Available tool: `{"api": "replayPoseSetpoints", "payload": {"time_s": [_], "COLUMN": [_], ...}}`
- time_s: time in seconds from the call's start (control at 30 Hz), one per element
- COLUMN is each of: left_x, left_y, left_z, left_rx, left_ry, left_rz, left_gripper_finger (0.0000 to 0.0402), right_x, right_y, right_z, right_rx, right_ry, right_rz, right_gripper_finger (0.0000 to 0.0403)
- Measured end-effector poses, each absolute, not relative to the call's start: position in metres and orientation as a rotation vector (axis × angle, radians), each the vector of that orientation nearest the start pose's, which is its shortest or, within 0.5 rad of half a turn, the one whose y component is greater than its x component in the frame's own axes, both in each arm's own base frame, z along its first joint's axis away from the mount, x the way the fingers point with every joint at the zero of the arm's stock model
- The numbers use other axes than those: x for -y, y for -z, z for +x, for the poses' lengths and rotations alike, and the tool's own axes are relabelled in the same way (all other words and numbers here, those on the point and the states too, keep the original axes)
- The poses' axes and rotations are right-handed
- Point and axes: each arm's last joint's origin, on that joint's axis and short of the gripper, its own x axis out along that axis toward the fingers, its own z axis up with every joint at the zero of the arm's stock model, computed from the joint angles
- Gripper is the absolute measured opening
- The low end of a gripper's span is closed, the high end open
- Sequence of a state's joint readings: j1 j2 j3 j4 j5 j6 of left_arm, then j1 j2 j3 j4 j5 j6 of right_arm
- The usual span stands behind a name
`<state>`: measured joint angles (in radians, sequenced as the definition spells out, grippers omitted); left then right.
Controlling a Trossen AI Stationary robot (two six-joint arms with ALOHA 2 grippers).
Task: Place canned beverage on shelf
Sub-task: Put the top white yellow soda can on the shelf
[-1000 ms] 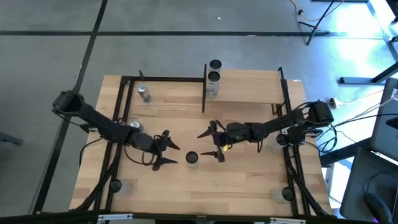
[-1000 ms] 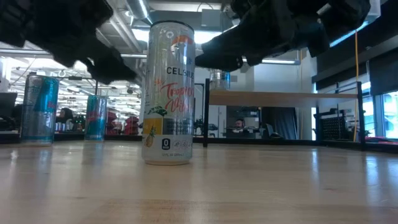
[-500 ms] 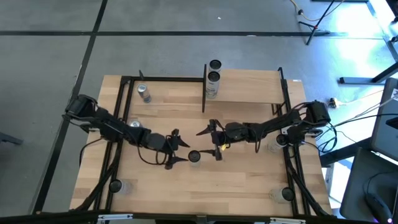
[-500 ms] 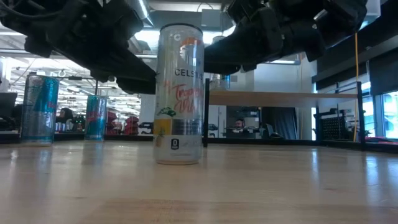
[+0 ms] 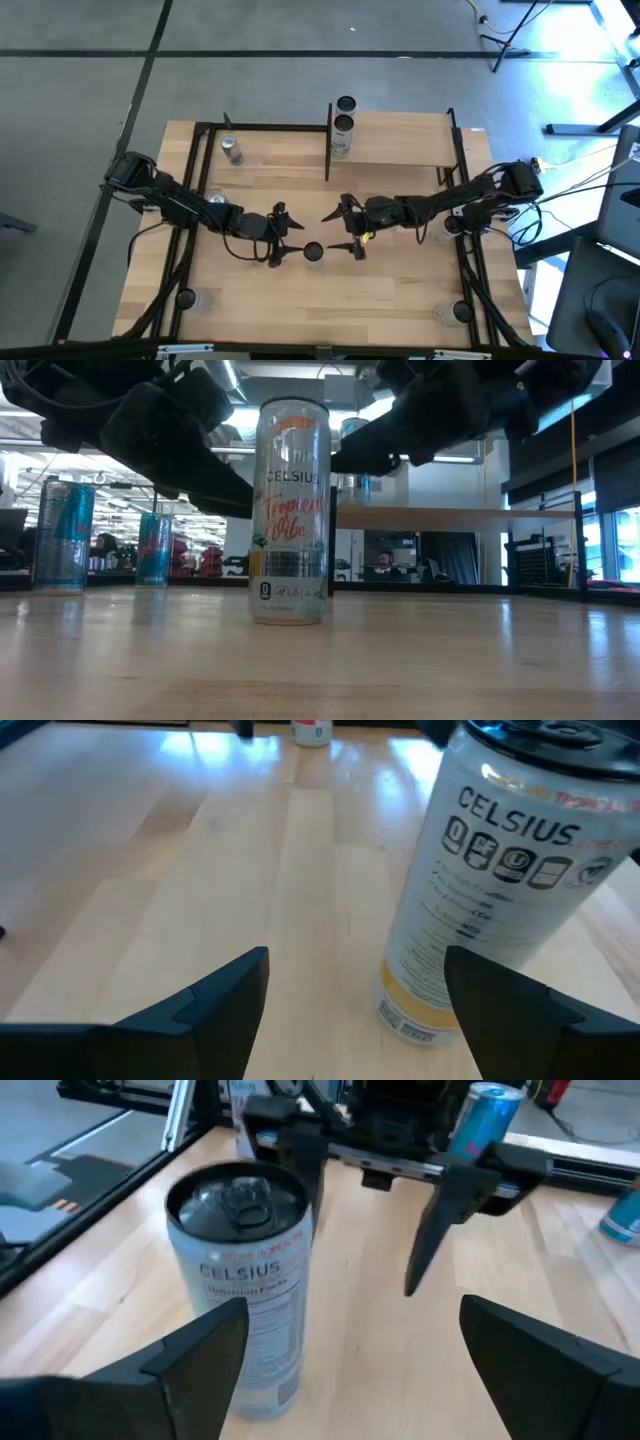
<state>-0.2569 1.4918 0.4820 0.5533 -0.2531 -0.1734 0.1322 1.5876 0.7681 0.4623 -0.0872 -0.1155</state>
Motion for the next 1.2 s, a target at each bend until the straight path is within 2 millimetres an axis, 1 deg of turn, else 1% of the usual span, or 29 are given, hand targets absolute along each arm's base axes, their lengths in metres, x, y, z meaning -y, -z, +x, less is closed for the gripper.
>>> {"api": "replayPoseSetpoints", "payload": {"time_s": [0.07, 0.13, 0.2, 0.27, 0.33, 0.47, 0.67, 0.8, 0.93, 1.03, 1.2], "left_x": [0.061, 0.061, 0.061, 0.061, 0.061, 0.061, 0.061, 0.061, 0.061, 0.06, 0.06], "left_y": [-0.149, -0.149, -0.149, -0.149, -0.149, -0.149, -0.149, -0.148, -0.148, -0.148, -0.148], "left_z": [0.259, 0.259, 0.259, 0.259, 0.259, 0.259, 0.259, 0.259, 0.259, 0.259, 0.259], "left_rx": [-0.442, -0.443, -0.443, -0.443, -0.443, -0.443, -0.444, -0.446, -0.447, -0.445, -0.447], "left_ry": [-0.038, -0.036, -0.034, -0.033, -0.033, -0.033, -0.03, -0.03, -0.033, -0.046, -0.046], "left_rz": [-0.053, -0.048, -0.037, -0.035, -0.035, -0.035, -0.029, -0.027, -0.026, -0.023, -0.023], "left_gripper_finger": [0.0286, 0.0286, 0.0286, 0.0286, 0.0286, 0.0286, 0.0286, 0.0286, 0.0286, 0.0286, 0.0286], "right_x": [-0.045, -0.046, -0.047, -0.048, -0.049, -0.051, -0.053, -0.055, -0.064, -0.07, -0.069], "right_y": [-0.204, -0.216, -0.223, -0.227, -0.223, -0.204, -0.186, -0.185, -0.186, -0.185, -0.186], "right_z": [0.317, 0.313, 0.313, 0.315, 0.321, 0.333, 0.341, 0.348, 0.356, 0.357, 0.358], "right_rx": [-0.35, -0.307, -0.246, -0.191, -0.149, -0.138, -0.141, -0.144, -0.162, -0.196, -0.202], "right_ry": [-0.25, -0.286, -0.339, -0.365, -0.367, -0.366, -0.38, -0.394, -0.421, -0.432, -0.41], "right_rz": [-0.108, -0.085, -0.068, -0.064, -0.066, -0.044, 0.004, 0.007, 0.001, -0.023, -0.024], "right_gripper_finger": [0.0351, 0.0351, 0.0351, 0.0351, 0.0351, 0.0351, 0.0351, 0.0351, 0.0351, 0.0351, 0.0351]}}
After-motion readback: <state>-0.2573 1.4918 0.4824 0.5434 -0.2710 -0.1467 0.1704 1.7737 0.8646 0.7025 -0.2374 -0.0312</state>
